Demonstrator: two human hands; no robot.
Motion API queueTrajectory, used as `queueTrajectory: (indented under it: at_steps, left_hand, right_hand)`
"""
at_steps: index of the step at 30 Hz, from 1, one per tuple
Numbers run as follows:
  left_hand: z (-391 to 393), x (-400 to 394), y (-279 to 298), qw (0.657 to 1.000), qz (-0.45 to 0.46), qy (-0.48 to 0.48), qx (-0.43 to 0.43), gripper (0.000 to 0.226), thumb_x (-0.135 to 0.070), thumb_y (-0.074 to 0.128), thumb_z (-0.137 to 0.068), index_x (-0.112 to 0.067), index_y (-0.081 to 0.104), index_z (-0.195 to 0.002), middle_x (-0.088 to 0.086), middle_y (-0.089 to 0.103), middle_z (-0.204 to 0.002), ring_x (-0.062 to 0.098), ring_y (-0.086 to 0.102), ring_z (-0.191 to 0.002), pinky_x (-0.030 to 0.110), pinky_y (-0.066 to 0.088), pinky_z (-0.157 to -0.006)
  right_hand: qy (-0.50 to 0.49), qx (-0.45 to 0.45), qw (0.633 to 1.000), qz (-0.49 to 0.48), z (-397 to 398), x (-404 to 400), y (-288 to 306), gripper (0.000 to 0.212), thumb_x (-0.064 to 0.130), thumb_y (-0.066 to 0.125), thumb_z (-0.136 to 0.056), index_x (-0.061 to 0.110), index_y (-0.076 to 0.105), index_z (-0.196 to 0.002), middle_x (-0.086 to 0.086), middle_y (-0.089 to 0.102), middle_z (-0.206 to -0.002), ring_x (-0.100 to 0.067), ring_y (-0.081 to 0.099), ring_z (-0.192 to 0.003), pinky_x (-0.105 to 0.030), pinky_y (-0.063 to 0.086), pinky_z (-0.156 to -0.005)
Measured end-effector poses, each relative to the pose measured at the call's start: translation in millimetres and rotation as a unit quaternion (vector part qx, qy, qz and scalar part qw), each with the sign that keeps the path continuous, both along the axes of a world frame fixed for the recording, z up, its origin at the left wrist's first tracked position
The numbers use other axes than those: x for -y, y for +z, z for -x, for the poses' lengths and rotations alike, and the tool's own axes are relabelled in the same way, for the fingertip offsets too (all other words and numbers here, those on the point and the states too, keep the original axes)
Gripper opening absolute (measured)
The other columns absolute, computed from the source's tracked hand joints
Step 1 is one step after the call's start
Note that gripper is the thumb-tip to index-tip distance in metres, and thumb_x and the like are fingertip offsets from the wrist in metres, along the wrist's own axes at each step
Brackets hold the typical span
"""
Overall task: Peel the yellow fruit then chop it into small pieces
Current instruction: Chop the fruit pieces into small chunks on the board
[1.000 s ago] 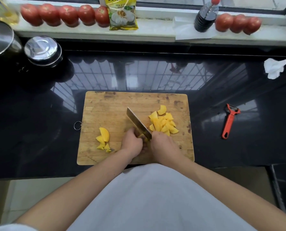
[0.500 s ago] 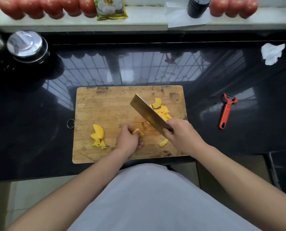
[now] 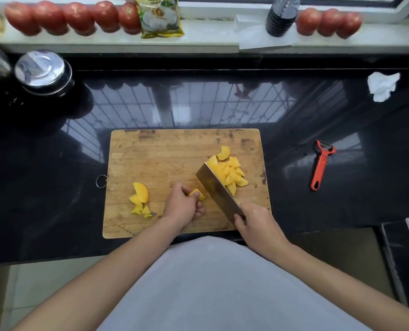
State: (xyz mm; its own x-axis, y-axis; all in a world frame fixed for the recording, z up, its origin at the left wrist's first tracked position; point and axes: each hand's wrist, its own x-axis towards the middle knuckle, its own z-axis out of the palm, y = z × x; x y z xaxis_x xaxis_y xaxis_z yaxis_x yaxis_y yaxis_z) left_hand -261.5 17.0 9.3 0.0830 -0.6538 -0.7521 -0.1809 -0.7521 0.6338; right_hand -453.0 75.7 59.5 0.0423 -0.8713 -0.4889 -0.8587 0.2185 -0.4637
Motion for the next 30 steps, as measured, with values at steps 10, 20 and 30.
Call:
queueTrajectory:
  at_steps: [10,20,30]
  left_hand:
    - [4,-2,2,1.0,0.002,-0.002,0.013,0.008,-0.022,0.055,-0.107,-0.018,0.049,-0.106,0.021,0.074,-0.099,0.031,0.078,-0.084,0.044,0.066,-0.076]
    - [9,-2,-3,0.998,0.009,0.013,0.056,0.007,-0.02,0.053,-0.102,-0.019,0.047,-0.101,0.015,0.073,-0.082,0.034,0.075,-0.072,0.054,0.064,-0.076]
    - [8,-1,-11,0.999,0.002,0.019,0.042,0.013,-0.011,0.05,-0.104,-0.018,0.045,-0.095,0.025,0.071,-0.103,0.028,0.067,-0.065,0.028,0.057,-0.049]
  right_hand:
    - [0.113,-0.041,0.989,0.09,27,43,6,0.014,0.023,0.055,-0.102,0.016,0.066,-0.096,0.006,0.06,-0.091,-0.018,0.059,-0.079,-0.034,0.053,-0.066]
    - [0.13,-0.065,0.984,0.105,-27,11,2,0.019,0.023,0.047,-0.105,0.017,0.064,-0.107,-0.001,0.06,-0.097,-0.024,0.058,-0.077,-0.035,0.046,-0.06]
    - [0.139,-0.101,0.983,0.068,-29,5,2,0.014,0.017,0.045,-0.102,0.016,0.059,-0.104,-0.004,0.058,-0.101,-0.031,0.06,-0.077,-0.041,0.048,-0.063]
